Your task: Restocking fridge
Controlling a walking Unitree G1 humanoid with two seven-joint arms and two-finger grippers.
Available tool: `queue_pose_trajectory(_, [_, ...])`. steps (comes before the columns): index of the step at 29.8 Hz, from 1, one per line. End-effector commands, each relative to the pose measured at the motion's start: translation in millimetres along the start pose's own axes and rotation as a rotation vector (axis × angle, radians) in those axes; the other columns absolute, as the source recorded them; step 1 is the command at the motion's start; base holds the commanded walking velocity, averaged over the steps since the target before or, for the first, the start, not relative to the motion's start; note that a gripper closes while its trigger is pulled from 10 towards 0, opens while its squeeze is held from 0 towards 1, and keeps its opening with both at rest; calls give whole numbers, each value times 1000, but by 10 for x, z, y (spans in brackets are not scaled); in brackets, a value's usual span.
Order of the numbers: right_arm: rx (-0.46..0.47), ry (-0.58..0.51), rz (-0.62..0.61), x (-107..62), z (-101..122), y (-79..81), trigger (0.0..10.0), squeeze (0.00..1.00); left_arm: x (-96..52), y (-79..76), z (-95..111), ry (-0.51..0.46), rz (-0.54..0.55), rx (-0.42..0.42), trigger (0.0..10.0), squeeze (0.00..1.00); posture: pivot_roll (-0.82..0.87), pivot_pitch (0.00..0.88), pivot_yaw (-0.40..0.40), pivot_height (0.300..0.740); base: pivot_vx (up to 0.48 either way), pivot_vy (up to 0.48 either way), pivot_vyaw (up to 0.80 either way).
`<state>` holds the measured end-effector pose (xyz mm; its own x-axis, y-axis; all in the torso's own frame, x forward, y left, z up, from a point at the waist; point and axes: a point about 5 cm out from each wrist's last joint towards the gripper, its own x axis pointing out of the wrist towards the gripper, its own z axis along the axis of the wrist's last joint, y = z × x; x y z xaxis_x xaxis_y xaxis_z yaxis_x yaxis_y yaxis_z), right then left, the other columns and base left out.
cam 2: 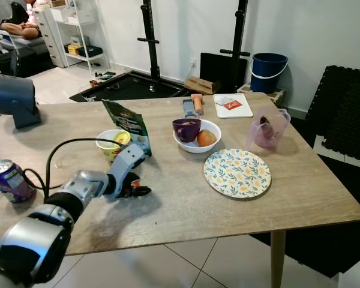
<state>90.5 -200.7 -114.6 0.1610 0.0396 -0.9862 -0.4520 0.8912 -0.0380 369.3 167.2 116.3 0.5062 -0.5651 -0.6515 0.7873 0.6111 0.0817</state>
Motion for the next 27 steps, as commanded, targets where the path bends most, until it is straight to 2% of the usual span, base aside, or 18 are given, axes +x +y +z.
queue_pose_trajectory(1, [-5, -47, 8, 19, 147, 88, 10000, 0, -101, 76, -12, 59, -6, 40, 10000, 1000, -56, 17, 48, 740, 0, 0, 0])
queue_pose_trajectory(6, [-7, -47, 7, 20, 149, 91, 10000, 0, -197, 124, 9, 114, -59, 71, 10000, 1000, -54, 13, 49, 740, 0, 0, 0])
queue_pose_trajectory(7, [-8, -47, 7, 20, 152, 90, 10000, 0, -214, 122, 2, 133, -87, 75, 10000, 0, -54, 10, 50, 740, 0, 0, 0])
queue_pose_trajectory(11, [-7, -48, 5, 17, 161, 76, 10000, 0, -227, 79, -49, 180, -181, 93, 10000, 0, -55, 7, 49, 740, 0, 0, 0])
queue_pose_trajectory(15, [-7, -48, 4, 16, 162, 70, 10000, 0, -230, 67, -71, 200, -205, 101, 10000, 0, -55, 7, 49, 740, 0, 0, 0])
queue_pose_trajectory(19, [-7, -43, -2, 10, 153, 34, 10000, 0, -270, 83, -47, 275, -237, 201, 10000, 0, -59, 5, 52, 740, 0, 0, 0])
queue_pose_trajectory(23, [-7, -42, -3, 10, 147, 35, 10000, 0, -281, 95, -7, 279, -236, 229, 10000, 0, -63, 6, 55, 740, 0, 0, 0])
queue_pose_trajectory(27, [2, -35, -5, 14, 101, 55, 10000, 0, -272, 94, 52, 341, -242, 314, 10000, 0, -75, 8, 63, 740, 0, 0, 0])
